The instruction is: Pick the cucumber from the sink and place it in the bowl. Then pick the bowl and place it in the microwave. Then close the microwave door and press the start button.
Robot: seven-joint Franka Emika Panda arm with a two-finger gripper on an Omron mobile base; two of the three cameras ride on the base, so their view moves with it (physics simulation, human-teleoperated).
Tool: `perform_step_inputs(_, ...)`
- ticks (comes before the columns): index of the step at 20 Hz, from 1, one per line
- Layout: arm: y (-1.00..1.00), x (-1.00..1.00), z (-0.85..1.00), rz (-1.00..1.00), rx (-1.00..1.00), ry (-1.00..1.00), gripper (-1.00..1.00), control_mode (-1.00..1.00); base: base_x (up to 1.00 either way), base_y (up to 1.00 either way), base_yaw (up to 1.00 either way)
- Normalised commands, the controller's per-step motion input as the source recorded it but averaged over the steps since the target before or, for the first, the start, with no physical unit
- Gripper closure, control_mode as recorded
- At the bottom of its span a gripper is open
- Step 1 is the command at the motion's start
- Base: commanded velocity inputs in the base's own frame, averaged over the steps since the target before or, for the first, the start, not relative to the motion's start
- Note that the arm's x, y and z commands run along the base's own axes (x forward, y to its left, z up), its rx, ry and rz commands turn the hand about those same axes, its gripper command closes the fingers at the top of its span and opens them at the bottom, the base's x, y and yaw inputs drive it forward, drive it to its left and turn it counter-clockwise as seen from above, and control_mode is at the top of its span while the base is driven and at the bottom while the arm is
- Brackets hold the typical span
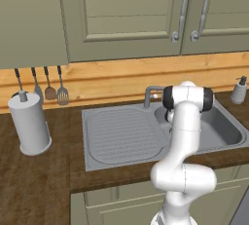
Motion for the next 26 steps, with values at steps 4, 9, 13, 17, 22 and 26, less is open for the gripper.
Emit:
perform_step_inputs(4,0.00,-0.42,0.09,0.04,0.00,-0.04,1.00,-1.00,0.00,0.00,0.00)
perform_step_inputs(9,0.00,-0.74,0.66,0.01,0.00,-0.17,1.00,-1.00,0.00,0.00,0.00)
perform_step_inputs(13,0.00,-0.69,0.95,0.00,0.01,-0.20,1.00,-1.00,0.00,0.00,0.00)
perform_step_inputs(17,0.00,-0.65,1.00,0.00,0.05,-0.20,1.00,-1.00,0.00,0.00,0.00)
perform_step_inputs(22,0.00,-0.53,1.00,0.00,0.05,-0.14,1.00,-1.00,0.00,0.00,0.00)
perform_step_inputs(26,0.00,-0.16,1.00,0.00,0.08,-0.03,1.00,-1.00,0.00,0.00,0.00)
